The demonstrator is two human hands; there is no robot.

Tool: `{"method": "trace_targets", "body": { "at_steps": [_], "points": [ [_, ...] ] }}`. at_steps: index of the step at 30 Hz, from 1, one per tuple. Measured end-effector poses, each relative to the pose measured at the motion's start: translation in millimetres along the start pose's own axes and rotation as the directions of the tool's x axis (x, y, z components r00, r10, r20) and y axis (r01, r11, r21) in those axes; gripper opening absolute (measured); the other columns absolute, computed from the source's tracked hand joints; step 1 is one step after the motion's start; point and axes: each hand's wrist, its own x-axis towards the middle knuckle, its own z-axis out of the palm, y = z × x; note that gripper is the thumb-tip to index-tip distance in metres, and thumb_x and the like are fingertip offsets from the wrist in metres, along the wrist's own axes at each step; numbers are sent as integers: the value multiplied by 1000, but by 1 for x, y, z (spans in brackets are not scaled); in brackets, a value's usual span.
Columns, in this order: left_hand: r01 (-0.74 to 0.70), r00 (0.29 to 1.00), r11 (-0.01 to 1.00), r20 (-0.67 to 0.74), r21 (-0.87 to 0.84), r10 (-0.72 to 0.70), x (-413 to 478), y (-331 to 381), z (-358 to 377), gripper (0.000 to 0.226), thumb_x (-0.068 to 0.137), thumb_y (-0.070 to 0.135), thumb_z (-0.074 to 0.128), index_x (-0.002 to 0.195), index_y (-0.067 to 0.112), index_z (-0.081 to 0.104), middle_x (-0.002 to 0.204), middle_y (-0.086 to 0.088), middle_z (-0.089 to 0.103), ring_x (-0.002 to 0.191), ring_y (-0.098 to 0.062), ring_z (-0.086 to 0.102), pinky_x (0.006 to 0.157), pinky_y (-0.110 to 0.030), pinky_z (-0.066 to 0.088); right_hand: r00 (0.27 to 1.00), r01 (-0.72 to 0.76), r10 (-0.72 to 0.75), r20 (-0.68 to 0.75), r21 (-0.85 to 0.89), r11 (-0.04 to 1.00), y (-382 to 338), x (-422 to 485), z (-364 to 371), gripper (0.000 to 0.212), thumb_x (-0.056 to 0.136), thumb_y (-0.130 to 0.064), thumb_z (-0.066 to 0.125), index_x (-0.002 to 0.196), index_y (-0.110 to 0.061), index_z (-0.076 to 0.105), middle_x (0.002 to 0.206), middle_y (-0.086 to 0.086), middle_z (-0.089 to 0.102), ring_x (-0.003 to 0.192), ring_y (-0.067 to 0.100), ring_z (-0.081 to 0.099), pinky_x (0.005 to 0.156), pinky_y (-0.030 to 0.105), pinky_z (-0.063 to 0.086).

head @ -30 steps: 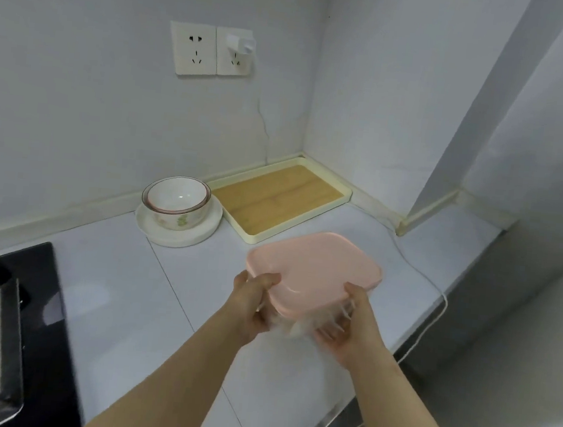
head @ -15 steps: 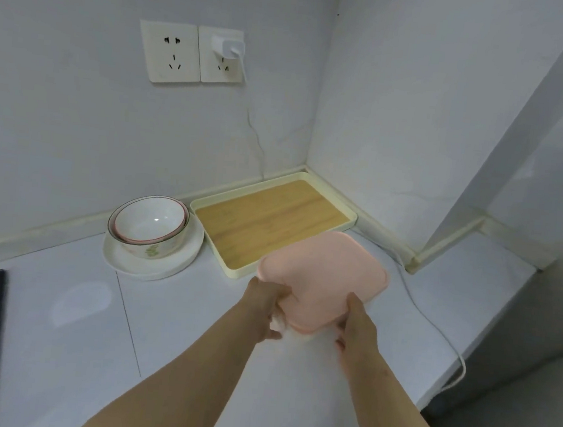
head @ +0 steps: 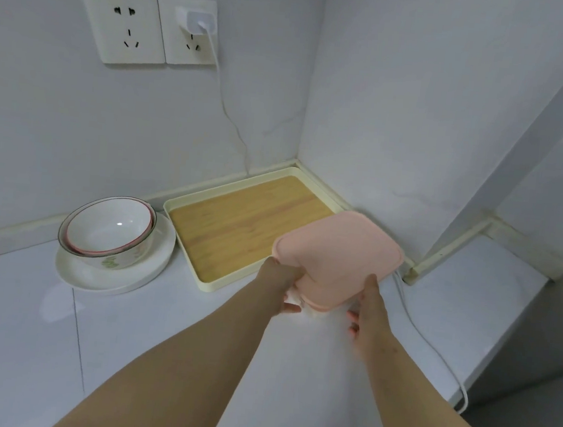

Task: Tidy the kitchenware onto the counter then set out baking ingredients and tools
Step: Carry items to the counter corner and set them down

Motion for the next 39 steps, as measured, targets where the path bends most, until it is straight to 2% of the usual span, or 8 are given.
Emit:
{"method": "trace_targets", "body": {
  "at_steps": [6,14,19,22,26,30,34,39],
  "points": [
    [-11,1000,1000,-7,16,11,15,8,19,30,85,12,64,106,13,43,104,-6,44,101,-30,47,72,-41,52,998,-62,60,30,84,995,-13,14,-8,42,93,-54,35,118,-23,52,94,3,51,63,16,40,56,26,27],
    [-16,999,1000,-35,24,17,21,4,18,34,85,17,65,109,13,42,112,-8,42,117,-36,48,64,-41,53,999,-24,21,35,101,995,-13,16,-7,31,95,-49,34,94,-23,51,72,0,42,57,16,32,54,25,24],
    [-4,999,1000,-39,-9,3,27,2,16,51,84,17,67,128,12,41,121,-11,43,115,-37,50,55,-42,53,999,-53,53,8,102,993,-14,10,-5,36,95,-50,36,106,-19,50,94,4,55,76,20,47,60,27,30],
    [19,1000,999,-21,-32,-20,25,0,14,57,84,19,67,133,17,37,124,-9,42,113,-34,48,67,-48,55,998,-69,70,3,141,988,-9,0,-4,43,95,-50,36,113,-15,54,104,8,56,92,25,55,70,28,33],
    [5,1000,990,28,-141,-1,24,-11,11,66,87,24,64,141,25,26,132,-6,43,112,-28,48,87,-46,48,994,-81,99,-52,273,959,-1,-20,-5,54,97,-44,38,124,1,50,72,1,41,61,15,37,65,26,32],
    [-14,998,995,55,-97,19,15,-29,1,78,85,27,68,147,22,20,143,-6,37,123,-26,40,99,-44,41,983,-90,138,-122,334,938,13,-50,-4,25,95,-23,43,73,-12,48,65,0,36,56,14,33,56,24,27],
    [-36,999,999,-38,-10,36,-5,-45,-21,52,87,20,63,134,13,42,126,-9,46,112,-26,46,90,-39,43,980,-120,162,-119,302,946,27,-79,1,25,88,-9,43,64,-12,40,64,2,39,54,15,32,51,23,24],
    [-89,994,996,-61,5,89,-42,-65,-54,18,92,14,53,109,11,55,96,-7,55,91,-22,54,80,-34,43,978,-207,206,26,178,962,38,-123,15,10,90,-14,47,85,-7,52,76,4,54,66,18,46,60,26,35]
  ]
}}
